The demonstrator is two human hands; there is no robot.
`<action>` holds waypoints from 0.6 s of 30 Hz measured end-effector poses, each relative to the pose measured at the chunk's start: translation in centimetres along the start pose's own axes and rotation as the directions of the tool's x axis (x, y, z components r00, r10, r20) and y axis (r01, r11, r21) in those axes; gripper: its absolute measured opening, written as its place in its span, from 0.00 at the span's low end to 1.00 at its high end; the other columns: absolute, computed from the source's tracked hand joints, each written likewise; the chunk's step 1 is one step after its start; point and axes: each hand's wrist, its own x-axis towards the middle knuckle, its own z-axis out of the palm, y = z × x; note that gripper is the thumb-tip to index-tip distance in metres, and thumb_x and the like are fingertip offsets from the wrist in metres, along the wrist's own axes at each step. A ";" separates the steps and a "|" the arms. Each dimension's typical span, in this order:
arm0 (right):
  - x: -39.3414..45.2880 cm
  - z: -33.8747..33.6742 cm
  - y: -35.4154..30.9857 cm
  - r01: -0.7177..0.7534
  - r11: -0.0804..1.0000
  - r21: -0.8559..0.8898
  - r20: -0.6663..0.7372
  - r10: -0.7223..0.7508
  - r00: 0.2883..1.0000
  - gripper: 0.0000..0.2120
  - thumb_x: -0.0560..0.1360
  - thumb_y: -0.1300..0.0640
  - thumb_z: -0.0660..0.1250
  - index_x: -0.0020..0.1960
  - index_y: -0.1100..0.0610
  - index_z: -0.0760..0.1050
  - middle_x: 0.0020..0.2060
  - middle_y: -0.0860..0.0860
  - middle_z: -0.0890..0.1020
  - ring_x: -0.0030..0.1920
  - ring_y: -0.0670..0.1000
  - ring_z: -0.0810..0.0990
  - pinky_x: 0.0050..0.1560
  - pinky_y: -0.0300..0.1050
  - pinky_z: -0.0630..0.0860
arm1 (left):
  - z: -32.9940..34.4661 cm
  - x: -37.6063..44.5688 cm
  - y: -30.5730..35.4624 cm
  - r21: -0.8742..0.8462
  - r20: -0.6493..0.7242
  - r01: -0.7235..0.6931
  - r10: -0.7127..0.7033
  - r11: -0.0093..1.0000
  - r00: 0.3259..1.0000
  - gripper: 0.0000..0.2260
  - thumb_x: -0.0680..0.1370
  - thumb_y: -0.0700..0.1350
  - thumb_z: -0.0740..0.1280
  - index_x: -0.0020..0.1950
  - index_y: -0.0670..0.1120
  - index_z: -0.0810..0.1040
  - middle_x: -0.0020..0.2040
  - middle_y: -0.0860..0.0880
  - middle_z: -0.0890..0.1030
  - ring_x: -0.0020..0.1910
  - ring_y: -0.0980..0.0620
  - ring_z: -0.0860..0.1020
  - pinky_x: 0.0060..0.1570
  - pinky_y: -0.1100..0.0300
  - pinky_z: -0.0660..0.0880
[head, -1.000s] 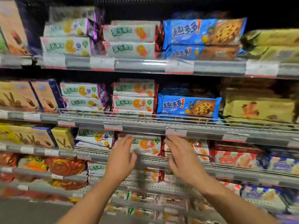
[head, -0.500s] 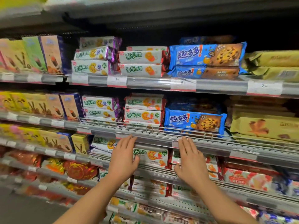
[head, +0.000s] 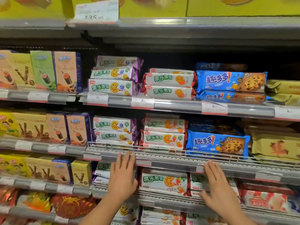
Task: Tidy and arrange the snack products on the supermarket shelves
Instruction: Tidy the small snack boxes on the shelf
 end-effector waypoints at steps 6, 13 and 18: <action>0.4 -1.0 -3.4 -0.218 0.975 0.038 0.056 0.215 0.975 0.44 0.76 0.40 0.66 0.82 0.57 0.50 0.82 0.53 0.50 0.82 0.54 0.47 0.80 0.52 0.52 | -0.6 0.3 -2.4 -0.048 -0.013 -0.131 0.130 0.990 0.991 0.39 0.80 0.51 0.62 0.82 0.56 0.39 0.83 0.51 0.44 0.81 0.41 0.39 0.78 0.41 0.37; 1.2 -0.7 -14.5 0.048 0.999 0.015 -0.091 -0.047 0.995 0.36 0.72 0.49 0.66 0.78 0.60 0.65 0.75 0.59 0.69 0.74 0.61 0.68 0.72 0.63 0.69 | 0.1 1.0 -3.4 -0.114 -0.047 -0.167 0.162 0.979 0.986 0.35 0.78 0.53 0.63 0.82 0.55 0.49 0.81 0.50 0.56 0.80 0.39 0.50 0.77 0.37 0.50; 4.0 0.3 -19.3 0.205 0.979 -0.009 -0.116 -0.204 0.972 0.34 0.75 0.47 0.60 0.78 0.60 0.64 0.77 0.57 0.67 0.77 0.59 0.65 0.74 0.62 0.65 | 1.2 1.1 -3.5 -0.126 -0.097 -0.177 0.166 0.976 0.981 0.34 0.75 0.52 0.65 0.80 0.54 0.57 0.78 0.50 0.64 0.79 0.38 0.57 0.76 0.36 0.57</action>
